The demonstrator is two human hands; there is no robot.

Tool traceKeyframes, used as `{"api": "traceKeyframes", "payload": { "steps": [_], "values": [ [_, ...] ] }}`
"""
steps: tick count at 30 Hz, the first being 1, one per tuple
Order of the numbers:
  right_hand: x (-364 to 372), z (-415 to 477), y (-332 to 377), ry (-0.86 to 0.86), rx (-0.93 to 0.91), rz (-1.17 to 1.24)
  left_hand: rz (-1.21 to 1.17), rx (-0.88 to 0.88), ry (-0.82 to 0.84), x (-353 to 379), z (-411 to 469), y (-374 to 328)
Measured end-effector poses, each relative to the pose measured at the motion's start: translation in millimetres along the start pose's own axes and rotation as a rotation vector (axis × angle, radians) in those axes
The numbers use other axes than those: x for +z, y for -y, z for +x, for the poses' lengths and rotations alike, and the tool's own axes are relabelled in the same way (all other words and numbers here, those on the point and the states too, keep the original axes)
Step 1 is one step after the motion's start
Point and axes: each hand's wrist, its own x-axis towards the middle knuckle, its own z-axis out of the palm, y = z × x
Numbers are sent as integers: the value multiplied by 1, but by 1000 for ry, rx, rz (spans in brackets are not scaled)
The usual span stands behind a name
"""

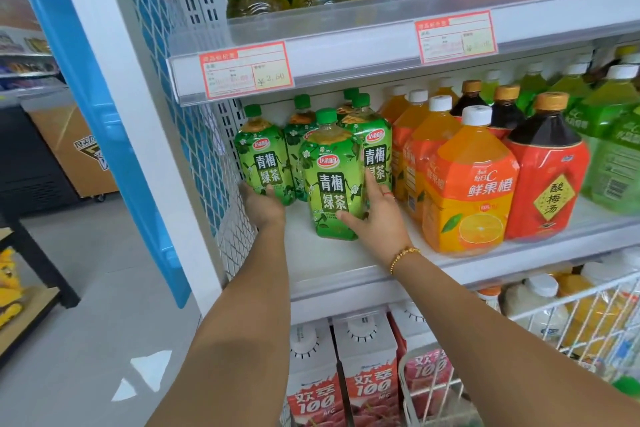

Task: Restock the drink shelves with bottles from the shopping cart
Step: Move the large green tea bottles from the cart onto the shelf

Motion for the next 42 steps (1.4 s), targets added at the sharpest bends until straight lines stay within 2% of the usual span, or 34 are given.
{"api": "traceKeyframes", "payload": {
  "steps": [3,5,7,8,9,10,12,15,18,20,23,25,28,30,32,35,38,40,42],
  "values": [
    [2,0,0,-47,45,25,44,-6,13,-9,-7,-12],
    [1,0,0,-86,75,23,-36,110,67,-23,-32,-21],
    [-1,-1,0,-122,106,11,-164,230,322,-38,-62,-27],
    [-2,-2,0,-129,109,21,-152,269,466,-44,-76,-29],
    [-2,-1,-1,-119,109,44,-103,304,556,-45,-83,-28],
    [-1,-1,-1,-88,98,70,-49,327,572,-43,-86,-27],
    [0,0,-1,8,54,32,19,314,477,-35,-83,-29],
    [0,2,0,162,19,-238,93,241,345,-29,-77,-33],
    [2,1,1,231,-7,-261,172,218,261,-24,-74,-32],
    [5,-1,0,160,-40,-214,206,186,211,-18,-77,-35],
    [6,-1,-2,-47,-71,-124,160,155,212,-8,-76,-41],
    [6,-3,1,-91,-89,-87,175,159,221,-8,-74,-41],
    [-4,-10,10,-77,-85,-66,227,228,247,-15,-83,-34],
    [-27,-19,18,-36,-86,-78,223,372,253,-26,-111,-30],
    [-63,-38,28,74,-161,-183,193,535,291,-39,-148,-28],
    [-129,-85,35,244,-223,-393,101,733,511,-55,-206,-26],
    [-199,-140,21,340,-60,-442,144,794,874,-53,-255,-19],
    [-236,-173,4,349,106,-552,315,774,1177,-45,-280,-13],
    [-262,-201,-16,414,338,-786,623,756,1402,-37,-299,-8]
  ]
}}
